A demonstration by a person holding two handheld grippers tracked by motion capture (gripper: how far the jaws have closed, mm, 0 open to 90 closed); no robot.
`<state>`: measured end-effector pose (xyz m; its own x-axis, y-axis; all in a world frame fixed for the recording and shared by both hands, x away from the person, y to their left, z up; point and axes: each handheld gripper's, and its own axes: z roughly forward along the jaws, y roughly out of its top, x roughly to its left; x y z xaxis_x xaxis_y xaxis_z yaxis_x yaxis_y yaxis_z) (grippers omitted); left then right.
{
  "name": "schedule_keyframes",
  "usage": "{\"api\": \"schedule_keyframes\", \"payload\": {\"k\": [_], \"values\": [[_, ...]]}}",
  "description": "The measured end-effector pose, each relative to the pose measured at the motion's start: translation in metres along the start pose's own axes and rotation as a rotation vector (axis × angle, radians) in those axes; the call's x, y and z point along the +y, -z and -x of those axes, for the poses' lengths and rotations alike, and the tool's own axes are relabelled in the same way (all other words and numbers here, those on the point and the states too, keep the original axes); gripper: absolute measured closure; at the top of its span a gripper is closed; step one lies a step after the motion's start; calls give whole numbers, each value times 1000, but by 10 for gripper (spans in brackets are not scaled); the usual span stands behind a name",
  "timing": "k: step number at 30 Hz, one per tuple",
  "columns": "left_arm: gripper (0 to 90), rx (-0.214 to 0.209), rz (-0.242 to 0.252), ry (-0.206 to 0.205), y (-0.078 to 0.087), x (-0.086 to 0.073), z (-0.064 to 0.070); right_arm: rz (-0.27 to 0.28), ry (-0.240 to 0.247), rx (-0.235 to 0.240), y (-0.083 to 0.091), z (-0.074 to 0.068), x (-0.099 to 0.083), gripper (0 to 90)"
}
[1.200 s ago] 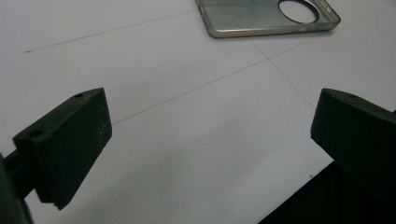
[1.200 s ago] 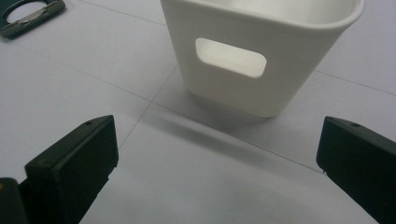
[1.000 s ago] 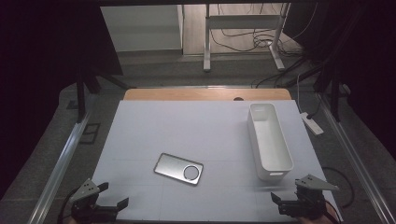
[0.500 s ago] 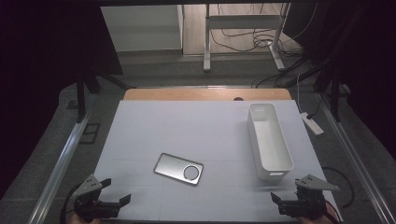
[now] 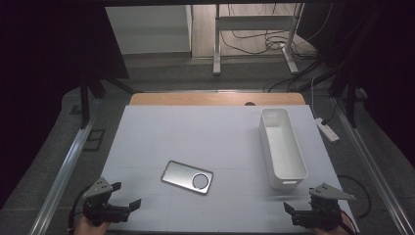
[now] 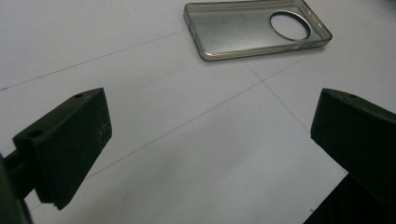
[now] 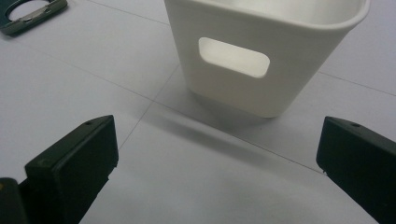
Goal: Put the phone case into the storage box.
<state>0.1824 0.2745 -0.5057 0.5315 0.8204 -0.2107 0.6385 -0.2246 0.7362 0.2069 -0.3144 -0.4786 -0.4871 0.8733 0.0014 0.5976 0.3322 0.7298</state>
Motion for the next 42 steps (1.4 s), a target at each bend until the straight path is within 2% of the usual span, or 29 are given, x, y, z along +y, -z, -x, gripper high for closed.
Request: {"api": "schedule_keyframes", "payload": {"k": [8, 23, 42], "values": [[0, -24, -5, -2, -4, 8, -1, -2, 5, 2, 0, 0, 0, 0], [0, -48, -34, -31, -16, 22, 0, -9, 8, 3, -1, -1, 0, 0], [0, -66, -108, -98, -42, 51, 7, -10, 7, 10, -1, 0, 0, 0]]}}
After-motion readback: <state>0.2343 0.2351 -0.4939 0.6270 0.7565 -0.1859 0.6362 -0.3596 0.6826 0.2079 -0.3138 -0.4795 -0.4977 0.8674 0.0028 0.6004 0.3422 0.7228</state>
